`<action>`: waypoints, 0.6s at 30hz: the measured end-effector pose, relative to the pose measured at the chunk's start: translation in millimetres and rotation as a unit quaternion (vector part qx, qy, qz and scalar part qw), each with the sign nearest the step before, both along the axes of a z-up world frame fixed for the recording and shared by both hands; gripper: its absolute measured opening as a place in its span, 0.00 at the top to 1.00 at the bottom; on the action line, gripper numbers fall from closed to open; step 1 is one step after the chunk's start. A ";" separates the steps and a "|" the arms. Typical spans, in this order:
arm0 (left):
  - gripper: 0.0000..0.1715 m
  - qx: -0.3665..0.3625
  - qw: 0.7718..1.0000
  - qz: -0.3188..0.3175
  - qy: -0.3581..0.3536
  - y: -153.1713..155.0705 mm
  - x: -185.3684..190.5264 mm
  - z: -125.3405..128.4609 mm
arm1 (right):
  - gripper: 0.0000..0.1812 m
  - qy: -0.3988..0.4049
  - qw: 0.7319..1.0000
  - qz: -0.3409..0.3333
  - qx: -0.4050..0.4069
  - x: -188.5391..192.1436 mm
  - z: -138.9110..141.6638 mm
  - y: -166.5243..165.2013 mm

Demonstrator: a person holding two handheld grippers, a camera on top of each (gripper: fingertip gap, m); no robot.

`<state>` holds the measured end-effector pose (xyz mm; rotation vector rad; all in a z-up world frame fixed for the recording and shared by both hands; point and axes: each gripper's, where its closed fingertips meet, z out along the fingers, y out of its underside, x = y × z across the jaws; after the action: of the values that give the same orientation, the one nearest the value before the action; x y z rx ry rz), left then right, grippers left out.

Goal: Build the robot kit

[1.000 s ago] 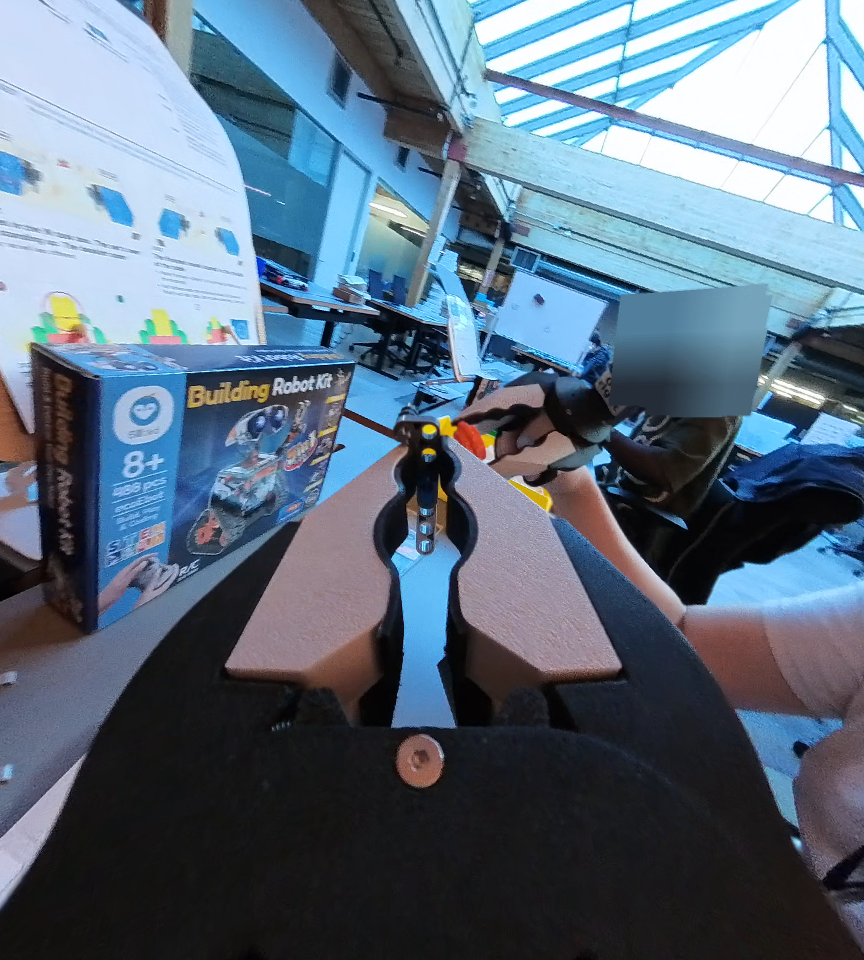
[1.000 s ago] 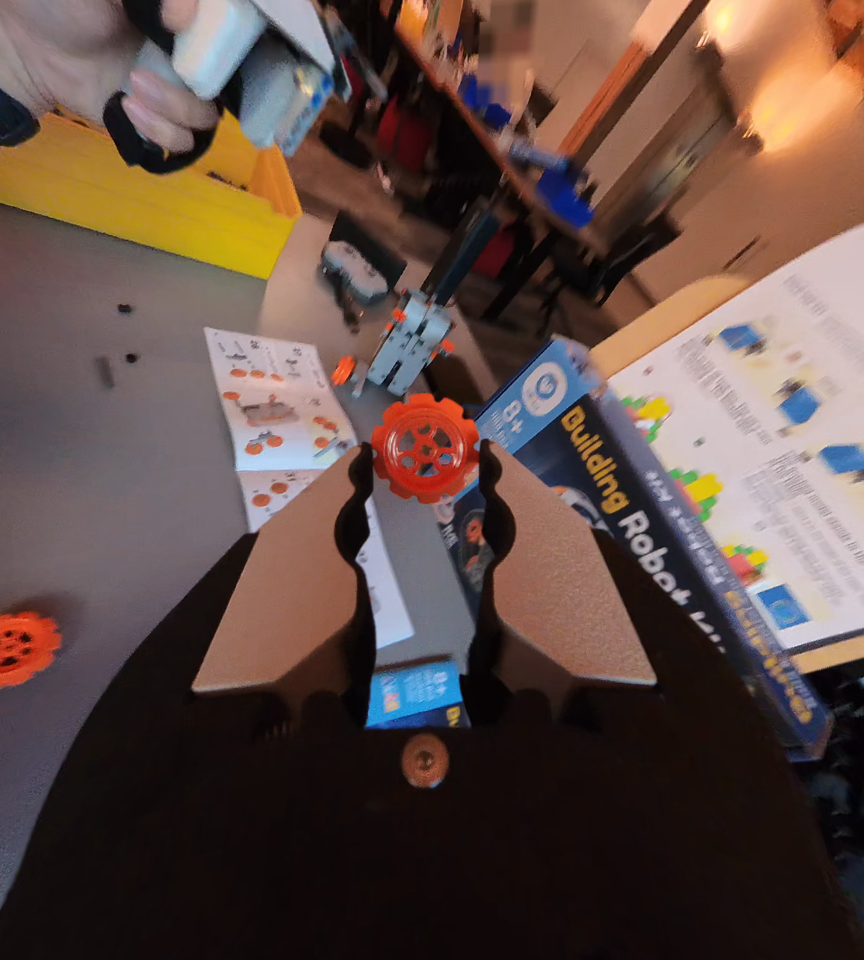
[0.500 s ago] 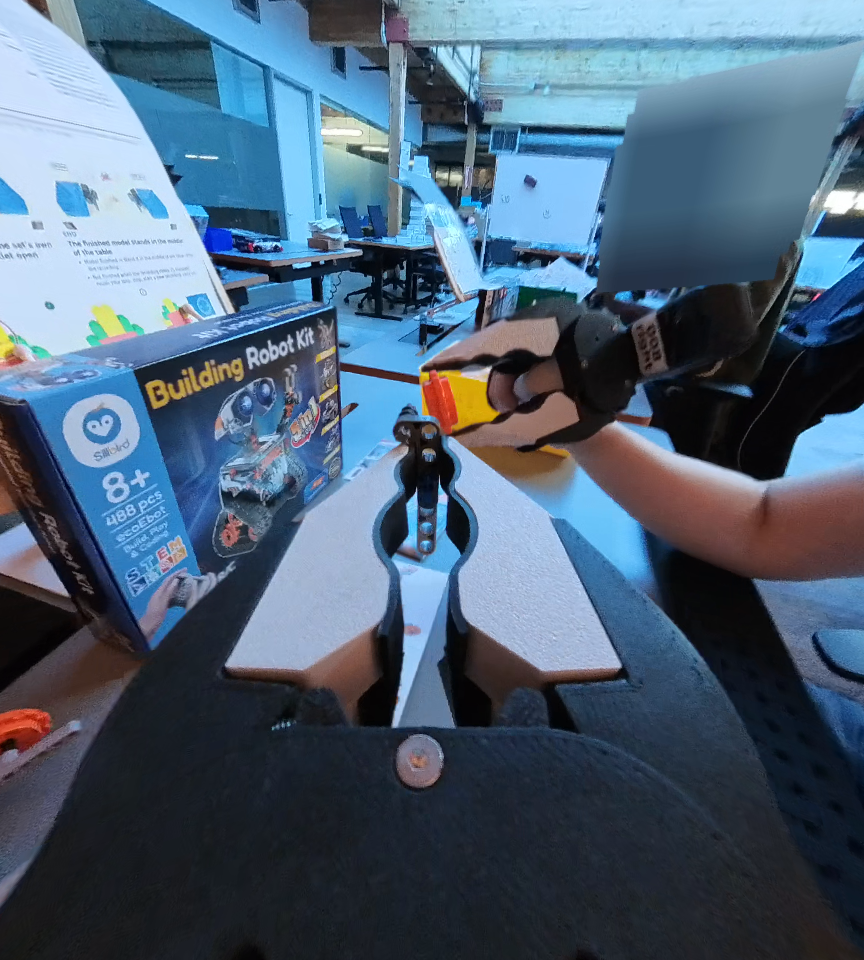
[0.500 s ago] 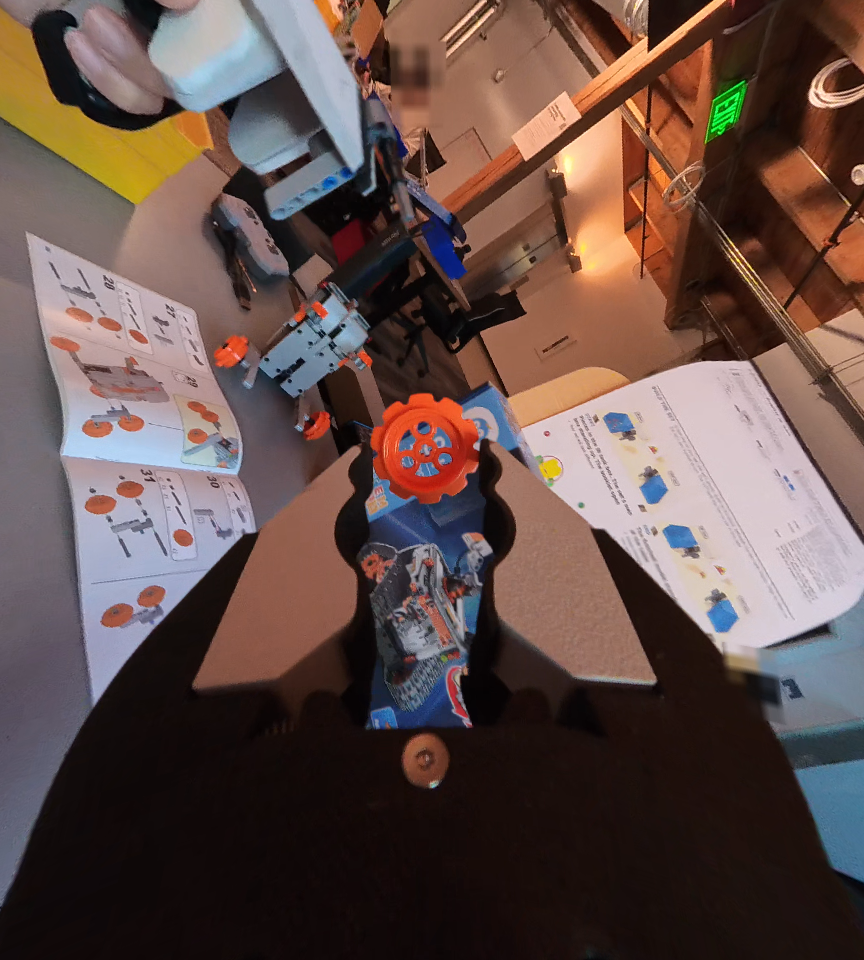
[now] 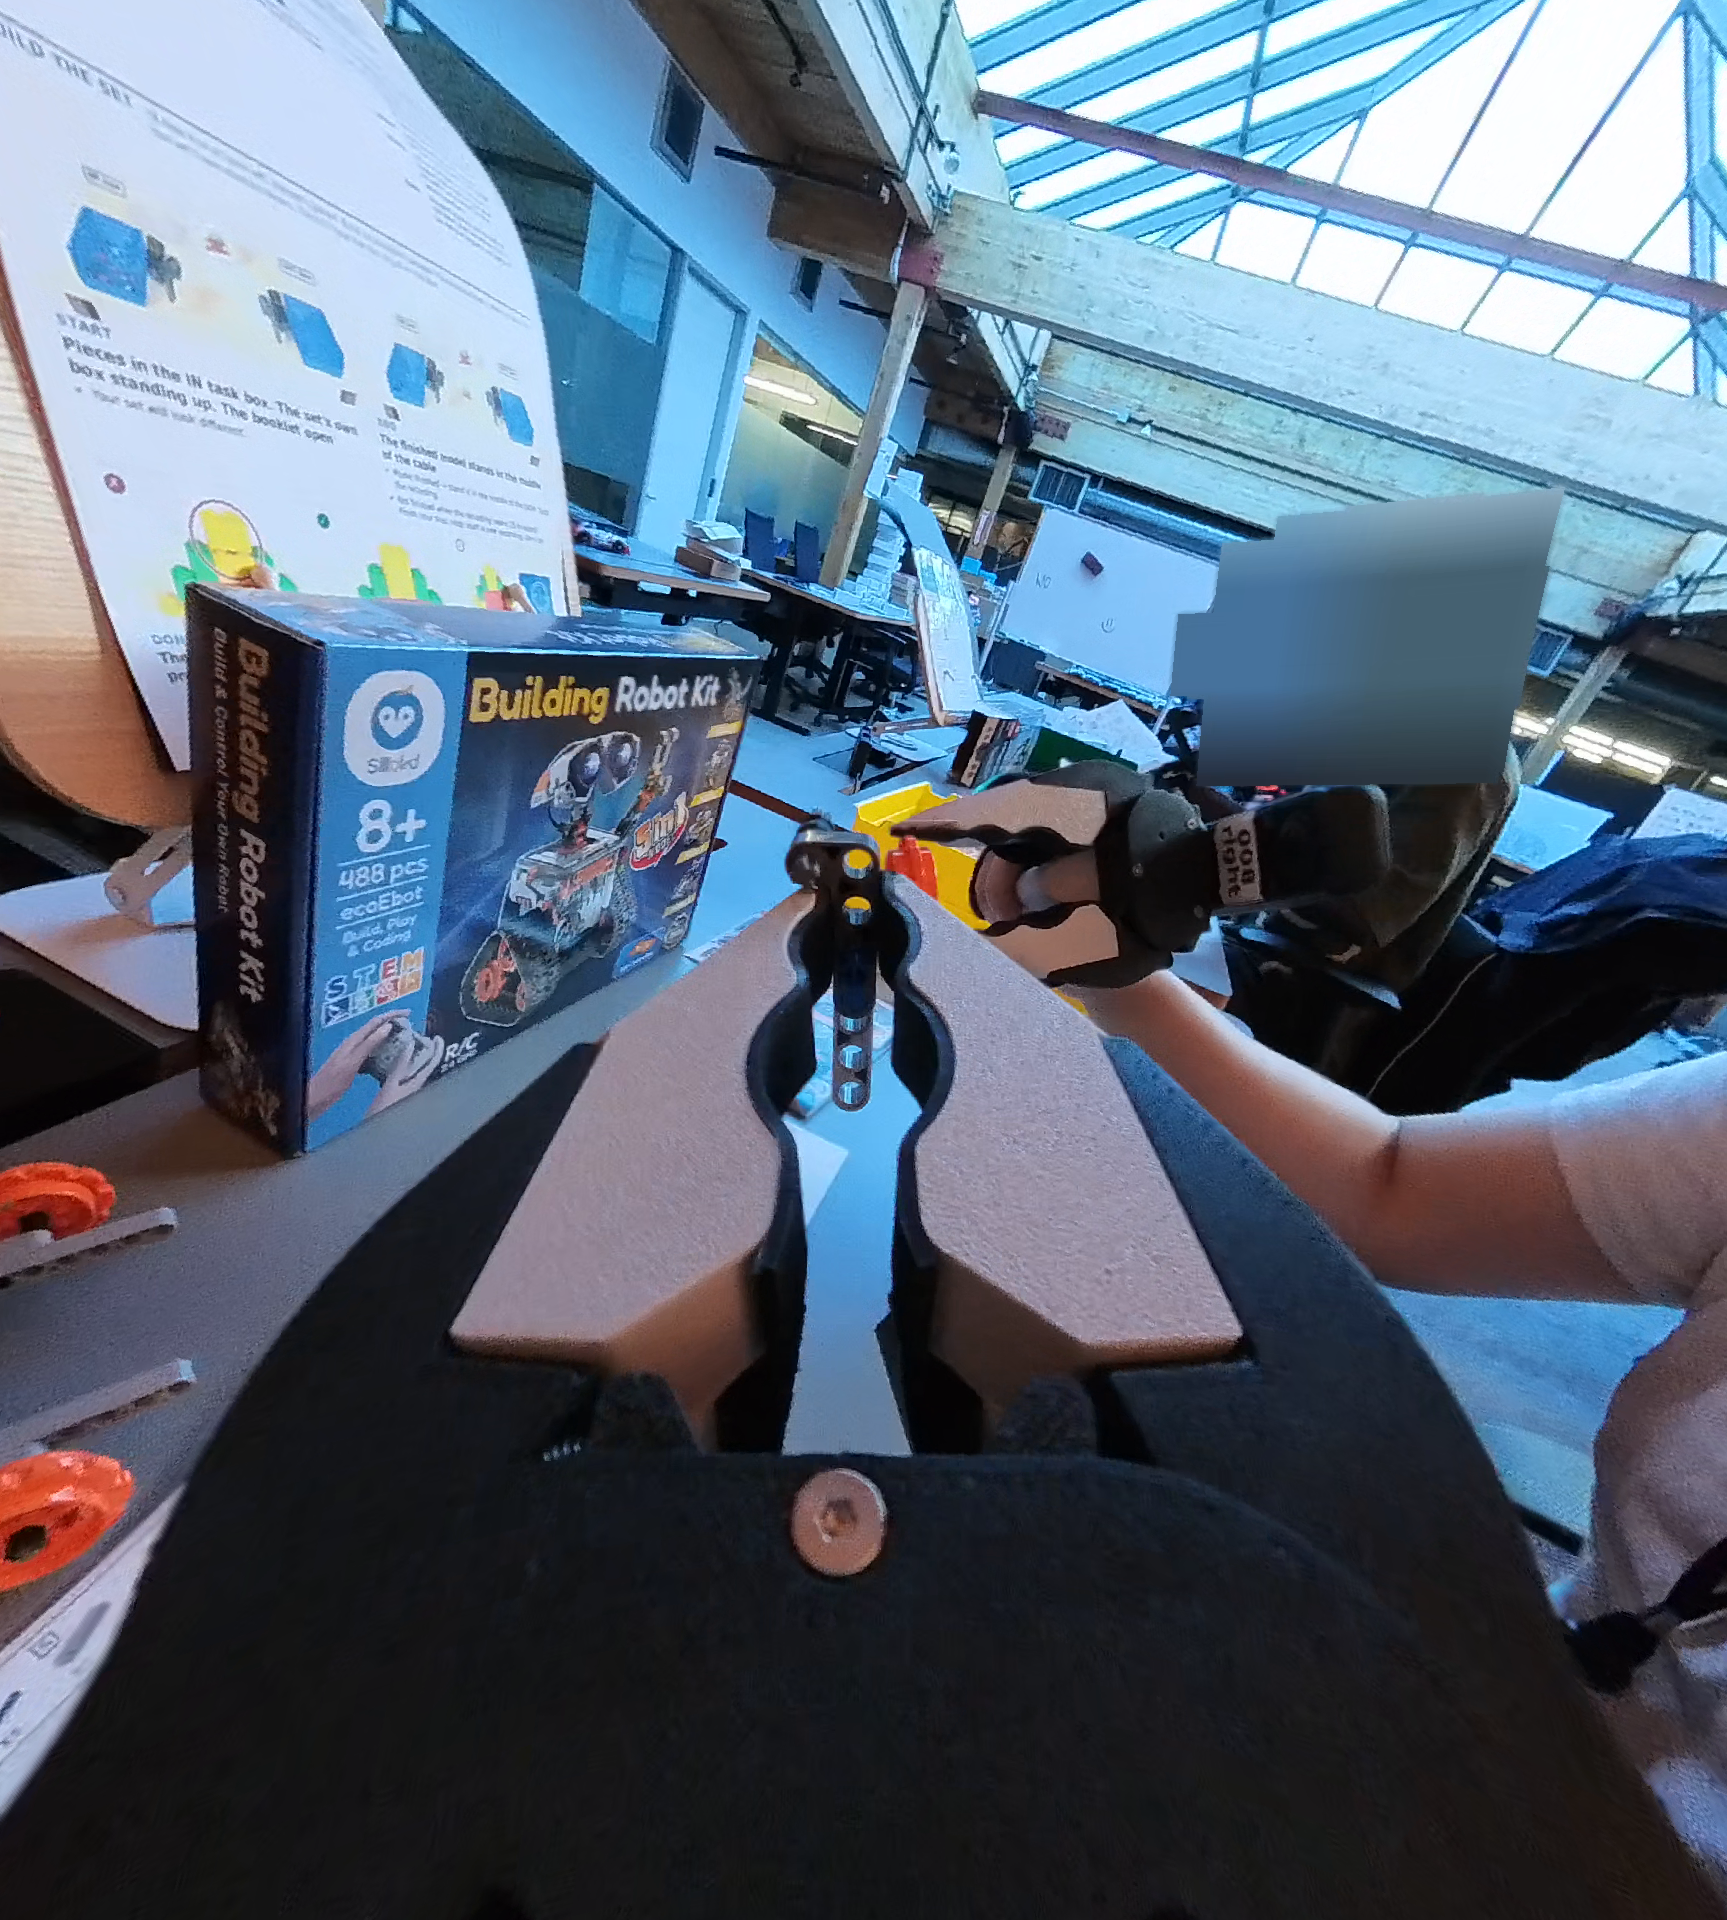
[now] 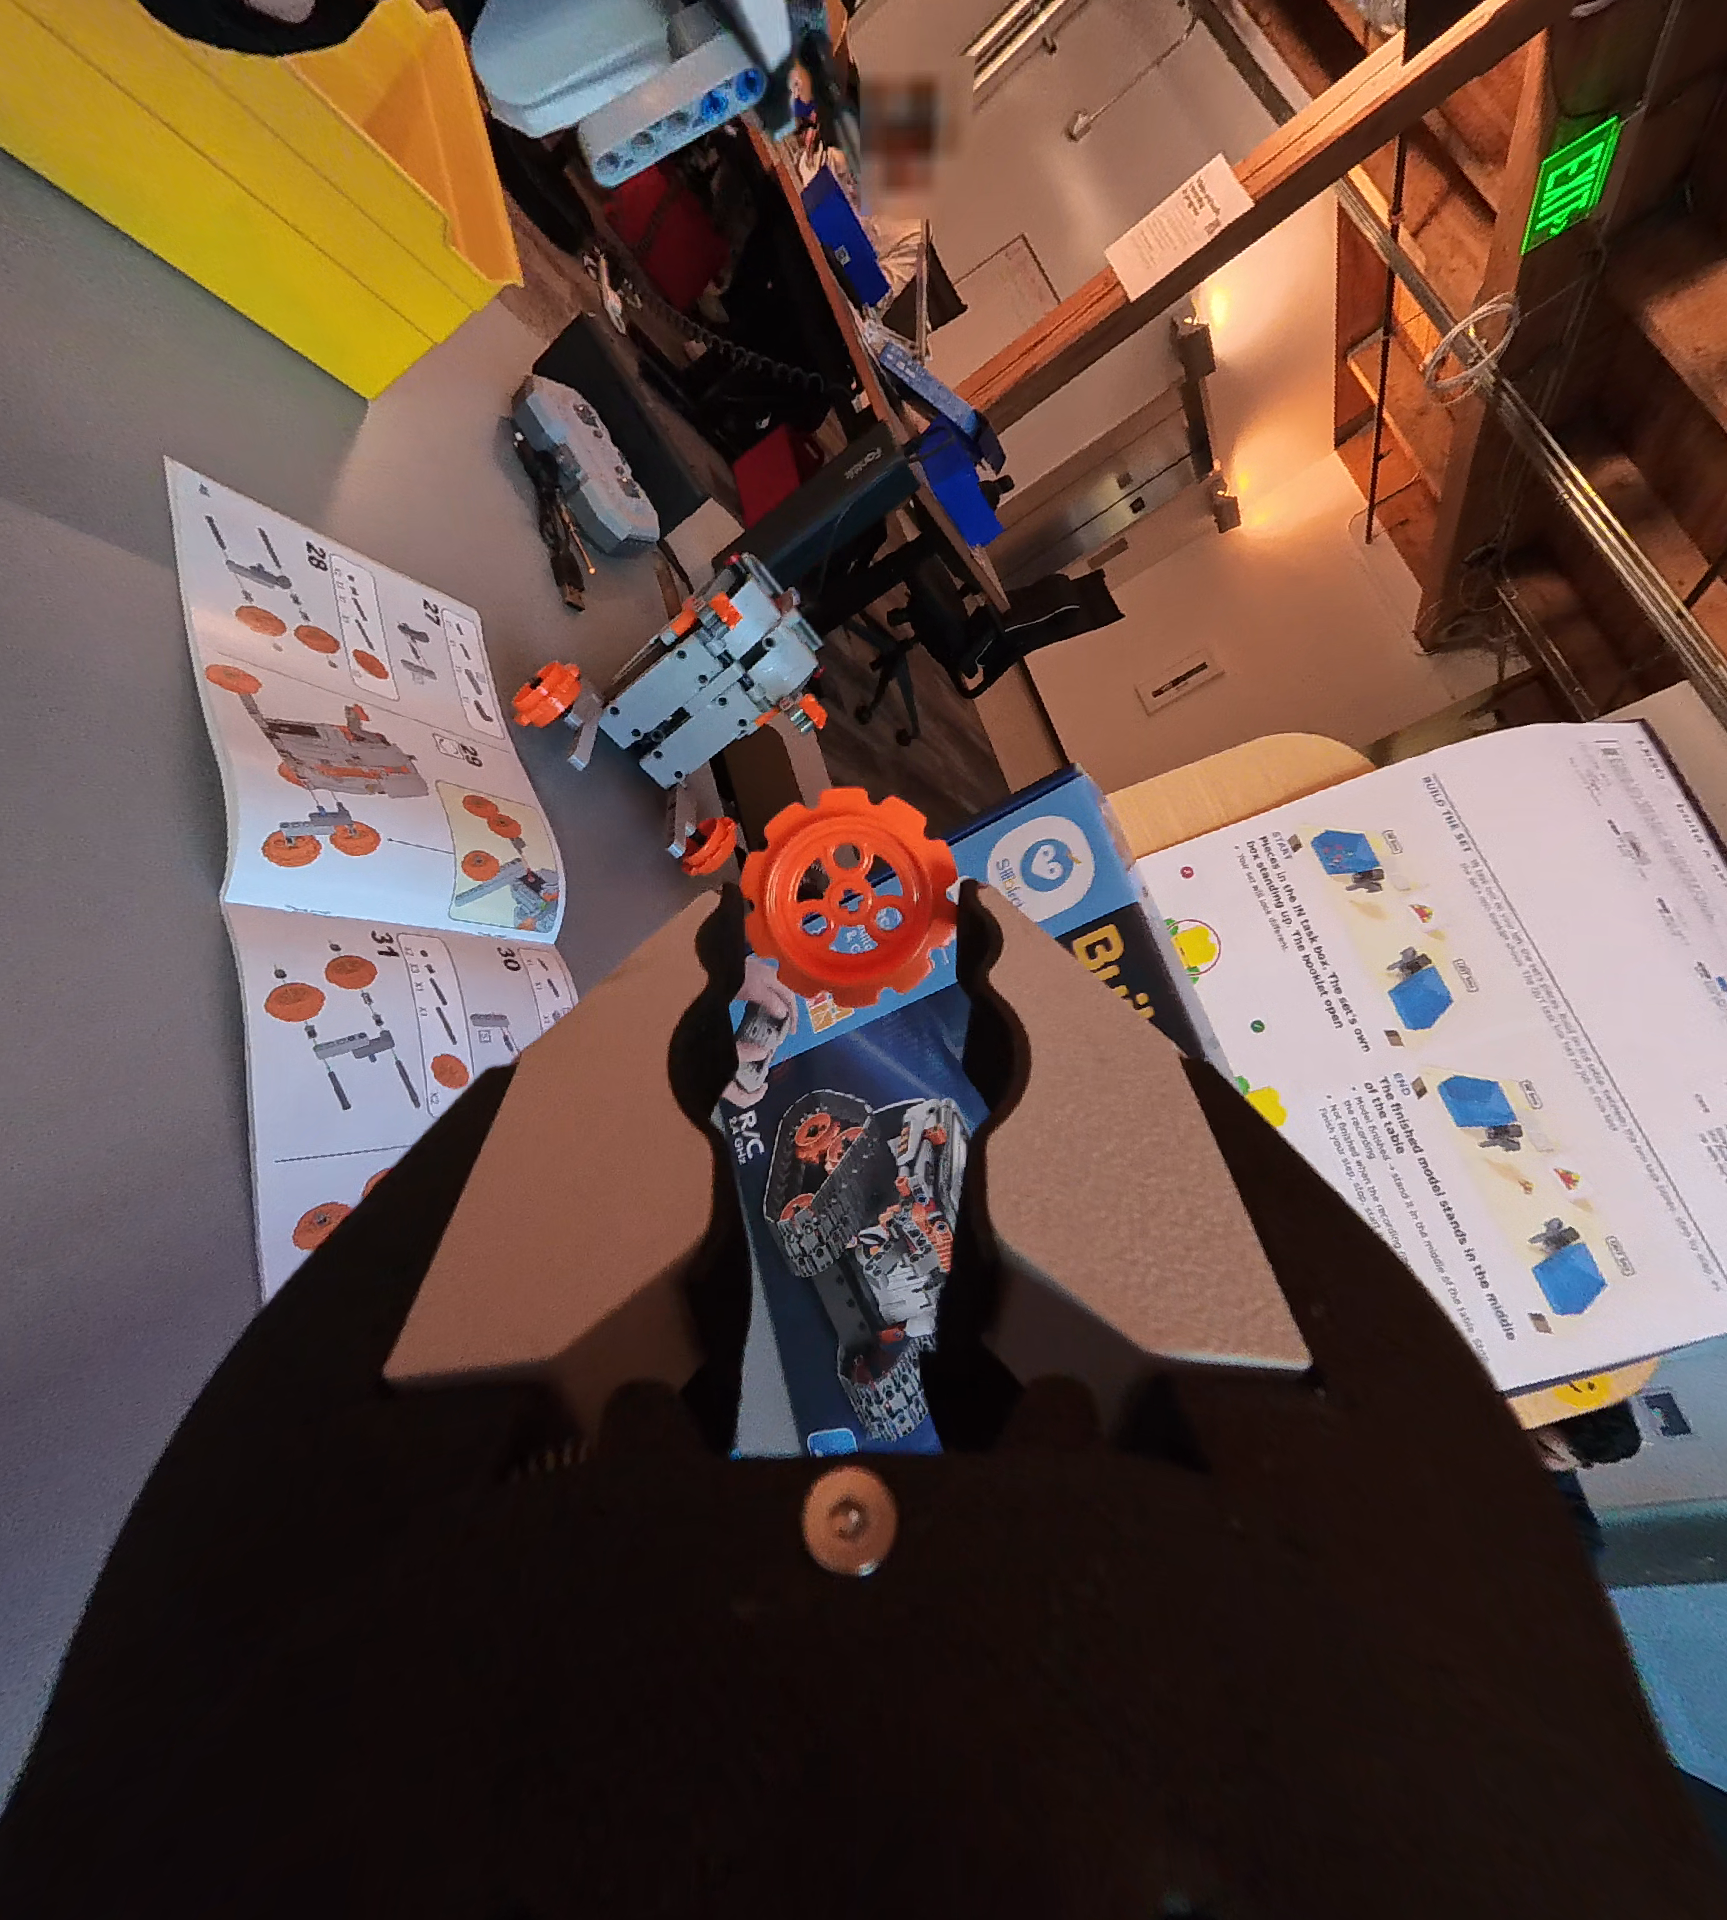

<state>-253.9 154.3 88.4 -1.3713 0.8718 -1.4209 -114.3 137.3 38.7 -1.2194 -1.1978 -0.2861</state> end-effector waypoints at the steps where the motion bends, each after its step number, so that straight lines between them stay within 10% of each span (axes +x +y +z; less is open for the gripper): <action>1: 0.98 -0.005 1.000 -0.005 -0.001 0.0 0.8 -0.6 | 0.78 -0.002 1.000 -0.002 -0.005 0.2 -2.3 0.7; 10: 0.98 0.002 0.999 -0.024 0.049 -4.4 23.0 -14.7 | 0.78 0.010 1.000 -0.011 -0.002 6.7 -3.0 4.9; 13: 0.98 -0.005 0.999 -0.028 0.033 -4.0 29.6 -9.1 | 0.78 0.131 0.990 0.016 -0.056 6.9 9.0 8.2; 16: 0.98 -0.009 0.999 -0.045 0.010 -7.3 45.3 -1.3 | 0.78 0.357 0.891 0.157 -0.233 -7.5 34.3 -6.0; 18: 0.98 -0.014 0.998 -0.065 0.004 -12.6 59.1 0.9 | 0.78 0.473 0.753 0.321 -0.326 -10.2 68.4 -36.9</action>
<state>-194.8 141.7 89.3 -1.3620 0.9650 -1.5327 -124.5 100.4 107.1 -1.1696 -0.7039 1.2462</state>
